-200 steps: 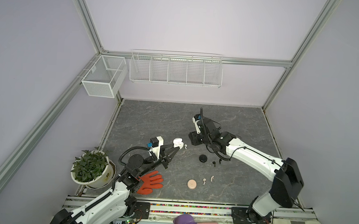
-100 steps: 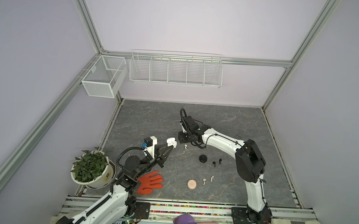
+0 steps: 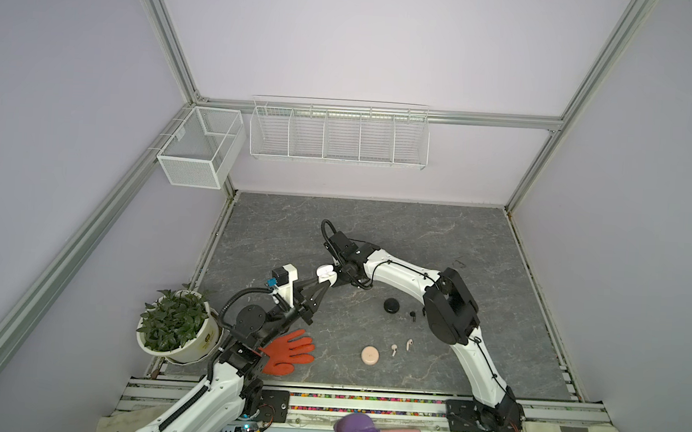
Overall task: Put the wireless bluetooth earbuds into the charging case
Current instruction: 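Move the right gripper over the white earbuds on the table, then lower the right gripper and close it on one white earbud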
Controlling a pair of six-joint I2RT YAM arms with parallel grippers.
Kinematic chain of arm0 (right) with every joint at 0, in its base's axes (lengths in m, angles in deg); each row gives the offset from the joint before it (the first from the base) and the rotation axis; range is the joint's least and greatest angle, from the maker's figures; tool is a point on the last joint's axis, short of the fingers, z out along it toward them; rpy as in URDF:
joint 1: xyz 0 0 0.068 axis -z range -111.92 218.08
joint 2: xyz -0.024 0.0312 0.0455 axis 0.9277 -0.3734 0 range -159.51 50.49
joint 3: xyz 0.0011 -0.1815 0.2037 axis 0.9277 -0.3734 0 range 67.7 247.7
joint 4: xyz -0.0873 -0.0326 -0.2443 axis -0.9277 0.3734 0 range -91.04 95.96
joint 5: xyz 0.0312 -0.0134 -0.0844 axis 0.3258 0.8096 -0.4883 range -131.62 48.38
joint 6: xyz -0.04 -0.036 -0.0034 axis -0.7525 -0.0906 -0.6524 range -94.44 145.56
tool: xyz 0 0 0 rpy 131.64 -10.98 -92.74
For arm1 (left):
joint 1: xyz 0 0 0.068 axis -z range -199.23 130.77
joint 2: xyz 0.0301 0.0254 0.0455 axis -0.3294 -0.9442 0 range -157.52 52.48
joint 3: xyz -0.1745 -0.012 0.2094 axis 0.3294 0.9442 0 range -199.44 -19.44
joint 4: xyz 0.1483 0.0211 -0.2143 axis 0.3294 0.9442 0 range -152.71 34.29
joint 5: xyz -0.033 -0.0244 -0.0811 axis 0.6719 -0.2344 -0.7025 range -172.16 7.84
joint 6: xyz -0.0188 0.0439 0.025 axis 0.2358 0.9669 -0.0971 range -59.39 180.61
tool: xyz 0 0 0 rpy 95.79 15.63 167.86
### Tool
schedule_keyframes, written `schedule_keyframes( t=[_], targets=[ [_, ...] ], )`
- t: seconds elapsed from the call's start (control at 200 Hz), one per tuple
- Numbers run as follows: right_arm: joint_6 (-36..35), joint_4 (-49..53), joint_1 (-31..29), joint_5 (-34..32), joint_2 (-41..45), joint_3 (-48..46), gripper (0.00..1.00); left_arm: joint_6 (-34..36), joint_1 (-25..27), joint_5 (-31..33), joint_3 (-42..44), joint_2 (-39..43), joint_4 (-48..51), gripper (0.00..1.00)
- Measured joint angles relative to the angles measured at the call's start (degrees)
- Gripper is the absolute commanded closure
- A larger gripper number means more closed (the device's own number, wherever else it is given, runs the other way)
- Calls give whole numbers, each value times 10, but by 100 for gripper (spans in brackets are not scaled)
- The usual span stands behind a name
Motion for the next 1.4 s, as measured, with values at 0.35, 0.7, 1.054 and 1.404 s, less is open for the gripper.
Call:
schedule_keyframes(
  t=[0.35,0.7,1.054,1.404],
  targets=[
    [0,42,-3,-18,-52,63,62,0,0,0,8,17,2,100],
    [-5,85,-15,-43,-77,112,69,0,0,16,14,59,29,100],
    [-10,111,-18,-62,-104,155,75,0,0,17,16,62,31,100],
    [-14,124,-20,-71,-107,163,78,0,0,17,16,62,31,100]
  ],
)
